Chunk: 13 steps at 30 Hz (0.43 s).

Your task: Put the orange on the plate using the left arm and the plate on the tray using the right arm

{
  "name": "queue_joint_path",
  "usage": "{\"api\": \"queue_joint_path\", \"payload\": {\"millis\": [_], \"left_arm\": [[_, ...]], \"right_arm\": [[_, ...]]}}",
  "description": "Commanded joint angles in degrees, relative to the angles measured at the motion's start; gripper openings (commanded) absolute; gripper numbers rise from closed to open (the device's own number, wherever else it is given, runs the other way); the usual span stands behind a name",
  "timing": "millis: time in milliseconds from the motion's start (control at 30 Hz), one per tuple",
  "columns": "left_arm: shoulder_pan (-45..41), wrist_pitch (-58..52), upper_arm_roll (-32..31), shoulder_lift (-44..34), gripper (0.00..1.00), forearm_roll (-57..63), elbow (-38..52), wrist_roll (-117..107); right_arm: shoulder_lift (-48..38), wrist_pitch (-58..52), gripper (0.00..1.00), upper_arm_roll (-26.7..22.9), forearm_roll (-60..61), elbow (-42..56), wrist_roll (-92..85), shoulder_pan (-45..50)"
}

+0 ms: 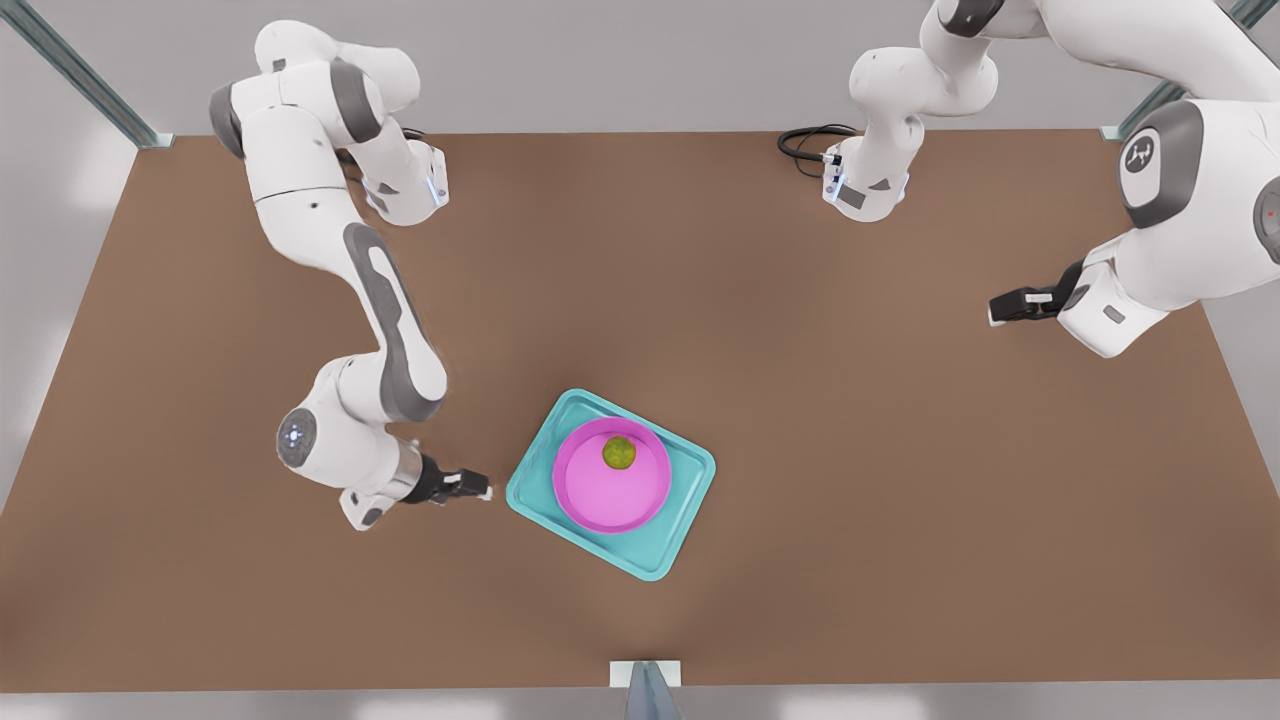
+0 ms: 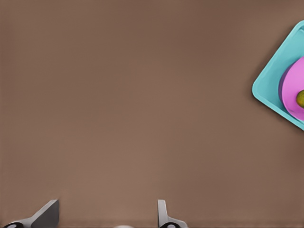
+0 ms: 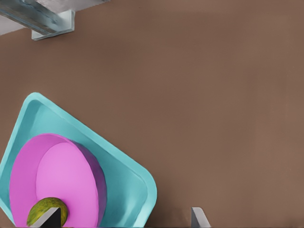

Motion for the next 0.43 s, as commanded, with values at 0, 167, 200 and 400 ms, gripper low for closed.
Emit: {"api": "queue_joint_path", "payload": {"millis": [0, 167, 200, 400], "left_arm": [[0.0, -1.4, 0.0, 0.0, 1.00, 0.1, 0.1, -0.1], [0.0, -1.4, 0.0, -0.6, 1.00, 0.2, 0.1, -0.8], [0.0, -1.4, 0.0, -0.6, 1.00, 0.2, 0.1, -0.8], [0.0, -1.4, 0.0, -0.4, 1.00, 0.1, 0.1, -0.5]], "right_arm": [[-0.1, -34.9, 1.00, -0.9, -27.1, 9.4, -11.8, -3.6], [-22.8, -50.1, 1.00, -0.8, -34.5, 12.3, -16.9, -6.5], [-28.5, -49.1, 1.00, -0.8, -34.4, 6.8, -16.8, -7.2], [-33.4, -45.7, 1.00, -0.8, -33.9, -0.5, -15.3, -7.3]]}}
